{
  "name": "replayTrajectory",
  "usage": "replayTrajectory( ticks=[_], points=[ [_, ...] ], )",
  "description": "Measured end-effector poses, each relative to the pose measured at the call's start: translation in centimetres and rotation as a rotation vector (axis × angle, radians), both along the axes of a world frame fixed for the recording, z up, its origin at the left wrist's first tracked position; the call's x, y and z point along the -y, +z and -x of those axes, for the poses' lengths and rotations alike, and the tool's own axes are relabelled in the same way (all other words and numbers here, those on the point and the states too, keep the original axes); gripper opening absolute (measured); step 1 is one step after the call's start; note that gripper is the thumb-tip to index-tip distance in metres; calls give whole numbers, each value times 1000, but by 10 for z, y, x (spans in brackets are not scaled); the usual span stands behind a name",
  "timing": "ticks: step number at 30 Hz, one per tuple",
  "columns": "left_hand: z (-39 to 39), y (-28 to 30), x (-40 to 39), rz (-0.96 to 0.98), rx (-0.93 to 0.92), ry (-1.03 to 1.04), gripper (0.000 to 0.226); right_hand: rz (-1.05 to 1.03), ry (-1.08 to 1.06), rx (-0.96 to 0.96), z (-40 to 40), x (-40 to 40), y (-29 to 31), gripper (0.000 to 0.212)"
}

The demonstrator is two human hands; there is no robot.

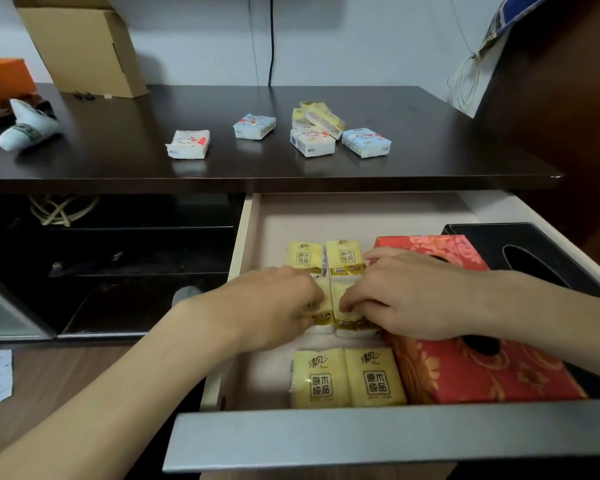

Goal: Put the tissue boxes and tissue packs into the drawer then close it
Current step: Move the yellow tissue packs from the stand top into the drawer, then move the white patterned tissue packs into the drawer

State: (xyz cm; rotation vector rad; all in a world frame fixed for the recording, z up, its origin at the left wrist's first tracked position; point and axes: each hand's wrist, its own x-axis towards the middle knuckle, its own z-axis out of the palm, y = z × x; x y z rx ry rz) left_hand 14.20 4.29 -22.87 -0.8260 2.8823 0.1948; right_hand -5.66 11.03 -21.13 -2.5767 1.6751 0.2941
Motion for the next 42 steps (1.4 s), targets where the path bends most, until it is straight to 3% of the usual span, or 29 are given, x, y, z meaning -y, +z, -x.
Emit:
replayTrajectory(
  ticks=[4, 8, 11, 15, 19, 23, 28, 31, 36, 39, 42],
  points=[
    [5, -3, -1, -79, -52, -7, 30, -52, -40, 158, 7, 2, 4, 34],
    [12, 6, 14, -94, -107, 28, 28, 99, -145, 295, 15, 16, 3, 38],
    [18, 4, 30, 56, -80, 80, 25, 119, -223, 224, 19, 34, 0, 40],
    [30, -6, 37, 115, -3, 186, 26, -37, -288, 47, 18, 50, -6, 39],
    [32, -9, 37, 27, 22, 177, 9, -1, -283, 108, 21, 49, -5, 43],
    [27, -8, 37, -4, 7, 154, 23, 15, -292, 197, 22, 48, -6, 41],
    [25, -4, 36, 22, -48, 166, 15, 57, -280, 256, 22, 49, -9, 32],
    [25, 3, 36, 76, -141, 189, 23, 153, -253, 411, 24, 51, -8, 28],
    [26, 19, 48, 182, -533, 232, 19, 511, -255, 661, 44, 80, 9, 27],
    [28, 31, 68, 188, -796, 251, 21, 629, -335, 670, 61, 115, 27, 30],
    [45, 44, 100, 175, -911, 288, 25, 622, -414, 582, 77, 153, 42, 34]
  ],
)
